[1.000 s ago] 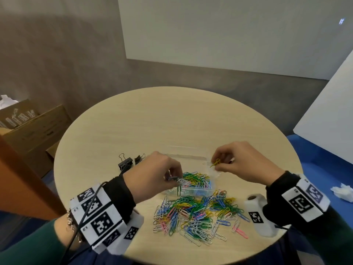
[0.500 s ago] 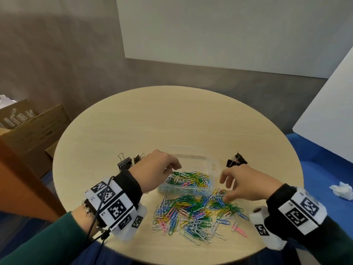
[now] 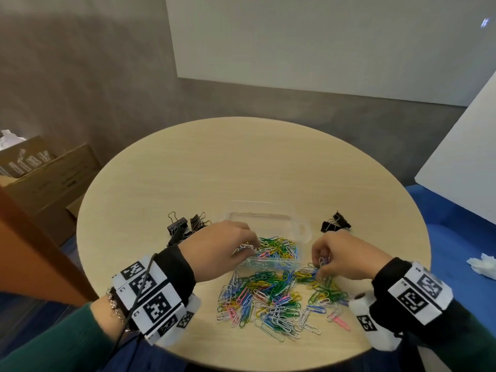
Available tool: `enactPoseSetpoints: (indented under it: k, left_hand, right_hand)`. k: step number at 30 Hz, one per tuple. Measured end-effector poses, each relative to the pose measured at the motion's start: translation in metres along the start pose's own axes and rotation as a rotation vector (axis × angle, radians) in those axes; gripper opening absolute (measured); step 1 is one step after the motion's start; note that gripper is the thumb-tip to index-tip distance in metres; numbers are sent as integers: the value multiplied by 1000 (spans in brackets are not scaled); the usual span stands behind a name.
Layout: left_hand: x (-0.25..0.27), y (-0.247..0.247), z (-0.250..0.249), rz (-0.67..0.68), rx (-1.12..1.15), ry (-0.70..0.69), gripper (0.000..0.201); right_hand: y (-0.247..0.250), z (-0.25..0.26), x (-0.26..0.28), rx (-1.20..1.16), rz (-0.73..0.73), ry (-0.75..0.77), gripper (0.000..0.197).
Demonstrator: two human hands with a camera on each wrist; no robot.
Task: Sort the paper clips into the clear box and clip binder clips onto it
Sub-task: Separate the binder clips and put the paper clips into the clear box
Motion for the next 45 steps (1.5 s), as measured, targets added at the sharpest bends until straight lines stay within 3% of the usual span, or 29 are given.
enactPoseSetpoints:
  k: [5, 10, 15, 20, 22, 26, 31, 34, 39, 45]
  left_hand:
    - [24, 7, 0, -93, 8, -69, 23]
    - [30, -1, 4, -55, -4, -45, 21]
    - [28, -16, -4, 8, -4, -42, 23]
    - [30, -33, -5, 74, -70, -14, 34]
    - [31, -38, -3, 90, -101, -11, 46]
    - [31, -45, -3, 103, -139, -15, 62]
    - [30, -51, -5, 127, -91, 5, 62]
    - [28, -51, -6, 126, -62, 24, 56]
    - [27, -49, -8, 113, -29, 34, 48]
    - [25, -46, -8, 90, -38, 46, 37]
  right_hand:
    - [34, 0, 9, -4, -54, -5, 8]
    - [70, 19, 8, -12, -203, 67, 8]
    - [73, 46, -4, -97, -400, 210, 9]
    - [54, 46, -4, -73, -313, 240, 27]
    - [49, 33, 2, 5, -234, 165, 35]
    - [13, 1, 14, 78, 71, -67, 53]
    - [-17, -4, 11, 78, 181, -131, 66]
    - [-25, 0, 5, 29, 142, -97, 58]
    - [-26, 2, -4, -65, 38, -39, 27]
    - [-17, -2, -5, -67, 26, -29, 17]
Point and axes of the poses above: each hand's wrist, its own x-axis away from the middle knuckle, its own y-axis out of the back of the hand, z = x × y, the point moved 9 cm from there along -x, towards the middle knuckle, and after that the axes turned 15 degrees about y, right-handed, at the moved point
